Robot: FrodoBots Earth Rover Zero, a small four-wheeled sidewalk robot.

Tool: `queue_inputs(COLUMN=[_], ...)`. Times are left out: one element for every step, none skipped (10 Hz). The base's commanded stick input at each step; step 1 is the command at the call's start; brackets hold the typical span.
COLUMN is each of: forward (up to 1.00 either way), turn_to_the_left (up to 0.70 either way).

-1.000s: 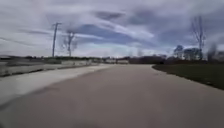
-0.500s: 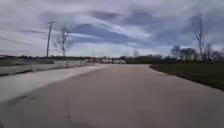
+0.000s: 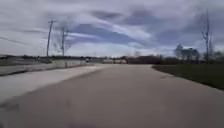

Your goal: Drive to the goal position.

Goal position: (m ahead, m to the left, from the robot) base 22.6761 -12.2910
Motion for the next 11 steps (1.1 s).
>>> queue_inputs(forward=[1.0,1.0,1.0,1.0,1.0,1.0,1.0,1.0,1.0,1.0,1.0], turn_to_the_left=[0.0,-0.03,-0.18,-0.34,-0.37,-0.39,-0.34,-0.11,-0.01,0.0,0.0])
